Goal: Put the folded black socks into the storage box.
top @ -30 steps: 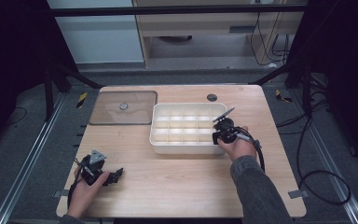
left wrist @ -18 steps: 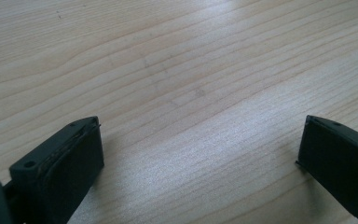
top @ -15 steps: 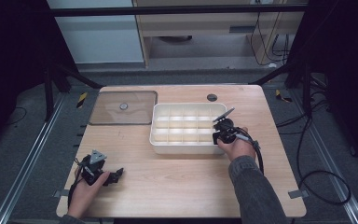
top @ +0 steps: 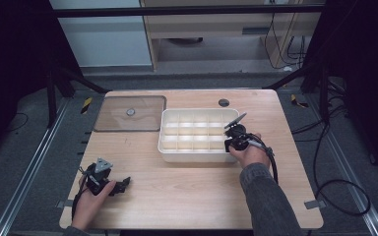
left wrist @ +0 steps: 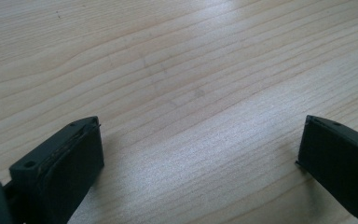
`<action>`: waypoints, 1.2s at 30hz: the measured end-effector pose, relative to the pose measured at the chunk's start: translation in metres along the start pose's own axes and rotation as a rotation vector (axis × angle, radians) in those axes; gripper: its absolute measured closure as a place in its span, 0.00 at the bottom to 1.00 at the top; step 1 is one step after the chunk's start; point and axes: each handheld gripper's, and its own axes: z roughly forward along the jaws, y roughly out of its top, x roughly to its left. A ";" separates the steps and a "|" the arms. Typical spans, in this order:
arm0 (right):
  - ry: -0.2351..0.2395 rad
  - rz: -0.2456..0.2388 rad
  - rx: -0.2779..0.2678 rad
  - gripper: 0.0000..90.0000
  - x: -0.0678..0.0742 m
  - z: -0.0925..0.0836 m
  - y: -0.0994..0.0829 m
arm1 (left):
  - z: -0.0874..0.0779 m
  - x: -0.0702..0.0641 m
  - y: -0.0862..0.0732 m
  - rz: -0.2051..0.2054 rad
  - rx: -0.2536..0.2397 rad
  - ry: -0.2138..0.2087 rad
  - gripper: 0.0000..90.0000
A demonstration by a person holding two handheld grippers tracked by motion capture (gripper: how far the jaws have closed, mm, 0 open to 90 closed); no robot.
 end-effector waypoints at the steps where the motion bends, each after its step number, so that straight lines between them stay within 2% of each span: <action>1: 0.002 0.005 0.002 1.00 0.000 0.000 0.000 | 0.000 0.000 0.000 0.000 0.000 0.000 0.00; 13: 0.001 0.004 0.005 1.00 -0.002 0.001 0.002 | 0.000 0.000 0.000 0.000 0.000 0.000 0.00; 19: 0.011 0.025 0.013 1.00 -0.003 0.002 0.003 | 0.000 0.000 0.000 -0.001 0.001 0.001 0.00; 24: 0.004 0.013 0.005 1.00 -0.003 0.001 0.002 | 0.000 0.000 0.000 -0.001 -0.001 -0.001 0.00; 30: 0.013 0.009 -0.035 1.00 -0.005 -0.005 -0.001 | 0.000 0.000 0.000 -0.002 -0.003 -0.003 0.00; 36: 0.007 0.007 -0.093 1.00 -0.005 -0.022 -0.002 | 0.000 0.000 0.000 0.003 0.001 -0.003 0.00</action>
